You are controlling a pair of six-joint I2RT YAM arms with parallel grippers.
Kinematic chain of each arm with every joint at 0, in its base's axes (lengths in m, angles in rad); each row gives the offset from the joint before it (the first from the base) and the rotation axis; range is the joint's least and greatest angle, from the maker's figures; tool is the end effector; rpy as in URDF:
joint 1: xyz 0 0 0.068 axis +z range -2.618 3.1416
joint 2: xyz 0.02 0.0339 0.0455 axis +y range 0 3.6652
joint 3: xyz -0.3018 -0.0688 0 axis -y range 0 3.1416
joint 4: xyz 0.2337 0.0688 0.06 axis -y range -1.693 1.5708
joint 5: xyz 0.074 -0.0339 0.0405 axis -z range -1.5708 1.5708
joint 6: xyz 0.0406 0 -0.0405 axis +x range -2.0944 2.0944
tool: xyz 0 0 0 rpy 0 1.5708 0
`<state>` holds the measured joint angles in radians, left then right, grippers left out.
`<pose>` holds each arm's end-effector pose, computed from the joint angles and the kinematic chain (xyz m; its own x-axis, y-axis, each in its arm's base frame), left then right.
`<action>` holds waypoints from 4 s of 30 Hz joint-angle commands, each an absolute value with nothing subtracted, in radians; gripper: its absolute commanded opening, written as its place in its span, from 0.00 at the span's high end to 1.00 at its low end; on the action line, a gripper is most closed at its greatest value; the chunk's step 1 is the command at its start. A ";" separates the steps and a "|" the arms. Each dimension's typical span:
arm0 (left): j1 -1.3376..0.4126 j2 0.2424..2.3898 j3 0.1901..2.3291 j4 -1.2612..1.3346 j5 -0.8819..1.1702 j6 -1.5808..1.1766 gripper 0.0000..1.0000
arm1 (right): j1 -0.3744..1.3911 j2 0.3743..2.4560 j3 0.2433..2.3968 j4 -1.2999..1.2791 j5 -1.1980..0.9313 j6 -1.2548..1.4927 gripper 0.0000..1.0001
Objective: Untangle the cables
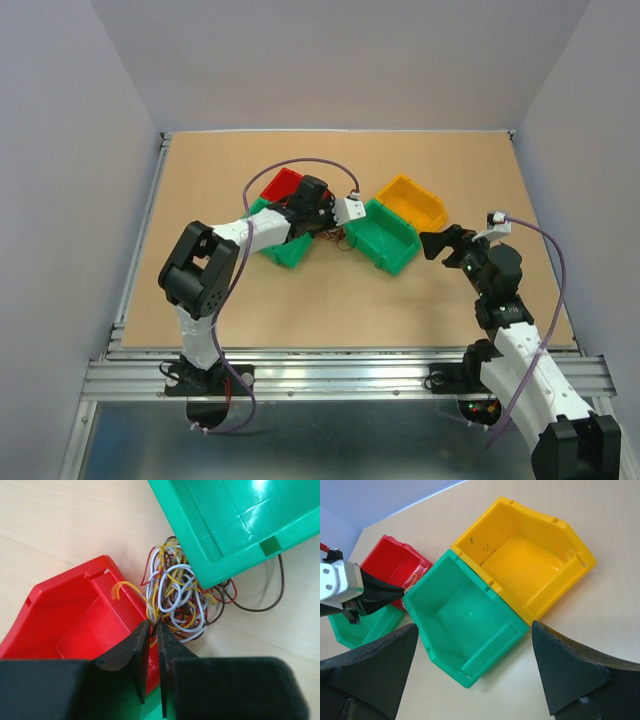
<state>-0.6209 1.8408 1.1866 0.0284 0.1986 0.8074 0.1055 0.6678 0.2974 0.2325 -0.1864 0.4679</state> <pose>0.3326 -0.2478 0.2431 0.1766 0.7445 -0.6439 0.8284 0.2408 0.5057 0.1339 0.0217 0.2561 -0.2510 0.4191 -0.8726 -0.1936 0.8615 0.4695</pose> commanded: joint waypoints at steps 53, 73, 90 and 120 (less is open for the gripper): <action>-0.630 1.177 0.730 0.107 0.495 0.649 0.88 | 0.505 1.476 0.709 0.431 0.377 0.192 0.62; -0.632 1.095 0.683 0.146 0.586 0.661 0.88 | 0.511 0.980 0.388 0.584 -0.385 0.315 0.13; -0.630 0.986 0.646 0.176 0.653 0.647 0.89 | 0.695 1.205 0.393 0.807 -0.555 0.173 0.23; -0.414 0.756 0.532 0.528 0.227 0.302 0.94 | 0.790 1.123 0.318 0.886 -0.011 0.201 0.99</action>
<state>-0.4435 0.7578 0.5407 0.3691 0.3889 0.3969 0.7815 1.2304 0.3653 0.9325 -0.1772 0.1989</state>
